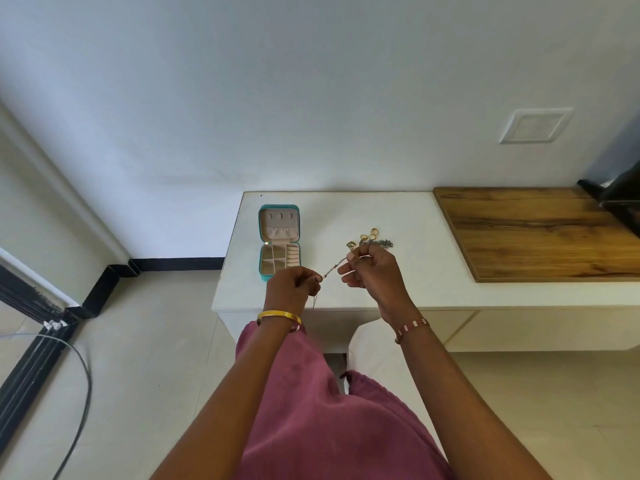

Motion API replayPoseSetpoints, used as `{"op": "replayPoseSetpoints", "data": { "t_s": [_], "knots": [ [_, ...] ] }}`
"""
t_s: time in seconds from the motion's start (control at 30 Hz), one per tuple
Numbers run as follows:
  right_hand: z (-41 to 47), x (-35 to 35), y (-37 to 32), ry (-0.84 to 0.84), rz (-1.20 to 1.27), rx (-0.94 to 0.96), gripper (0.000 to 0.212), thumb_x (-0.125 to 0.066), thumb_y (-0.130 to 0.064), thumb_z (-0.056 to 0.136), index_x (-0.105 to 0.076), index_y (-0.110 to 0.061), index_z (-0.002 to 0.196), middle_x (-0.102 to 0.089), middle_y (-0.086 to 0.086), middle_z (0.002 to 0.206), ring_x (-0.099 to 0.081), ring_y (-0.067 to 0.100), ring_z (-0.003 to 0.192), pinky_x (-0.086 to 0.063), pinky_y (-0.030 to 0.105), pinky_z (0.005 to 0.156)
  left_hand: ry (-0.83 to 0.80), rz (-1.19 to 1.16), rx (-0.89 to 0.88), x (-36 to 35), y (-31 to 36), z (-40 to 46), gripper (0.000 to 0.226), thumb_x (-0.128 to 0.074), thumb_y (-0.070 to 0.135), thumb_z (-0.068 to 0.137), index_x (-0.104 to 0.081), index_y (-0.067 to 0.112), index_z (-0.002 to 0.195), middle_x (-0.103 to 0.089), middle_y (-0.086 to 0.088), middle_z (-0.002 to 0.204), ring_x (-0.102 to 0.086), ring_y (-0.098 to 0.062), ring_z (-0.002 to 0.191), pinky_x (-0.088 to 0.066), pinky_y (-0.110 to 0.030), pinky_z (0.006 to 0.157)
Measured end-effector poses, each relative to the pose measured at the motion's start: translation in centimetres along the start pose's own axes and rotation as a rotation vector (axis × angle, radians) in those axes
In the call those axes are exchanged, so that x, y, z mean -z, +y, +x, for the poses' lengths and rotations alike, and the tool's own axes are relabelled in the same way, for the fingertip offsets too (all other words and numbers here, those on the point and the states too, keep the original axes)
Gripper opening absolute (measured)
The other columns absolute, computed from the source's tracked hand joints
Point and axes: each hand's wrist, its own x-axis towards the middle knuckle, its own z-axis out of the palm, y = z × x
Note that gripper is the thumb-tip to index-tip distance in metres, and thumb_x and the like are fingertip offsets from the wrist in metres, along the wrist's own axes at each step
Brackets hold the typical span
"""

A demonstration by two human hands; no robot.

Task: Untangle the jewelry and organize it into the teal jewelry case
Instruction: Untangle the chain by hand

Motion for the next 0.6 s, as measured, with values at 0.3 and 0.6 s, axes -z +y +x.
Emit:
{"op": "replayPoseSetpoints", "data": {
  "t_s": [0.3, 0.6],
  "knots": [
    [0.6, 0.2, 0.6, 0.044, -0.142, 0.114, 0.007, -0.056, -0.007, 0.089, -0.056, -0.008, 0.082, -0.064, 0.011, 0.077, -0.059, 0.010, 0.061, -0.045, 0.011, 0.053, 0.082, 0.425, -0.120, 0.3, 1.0, -0.1, 0.024, -0.049, 0.017, 0.093, -0.065, 0.004, 0.104, -0.066, -0.013, 0.110, -0.060, -0.027, 0.103, -0.045, -0.029, 0.091],
    [0.4, -0.2, 1.3, -0.079, 0.178, -0.102, 0.018, -0.039, -0.017, 0.099, -0.049, -0.017, 0.083, -0.069, 0.011, 0.096, -0.063, 0.026, 0.100, -0.047, 0.040, 0.091, -0.131, -0.171, 0.068, -0.2, 0.8, -0.3, 0.021, -0.043, 0.007, 0.092, -0.056, 0.011, 0.077, -0.061, -0.007, 0.077, -0.056, -0.020, 0.074, -0.048, -0.030, 0.073]
  ]
}}
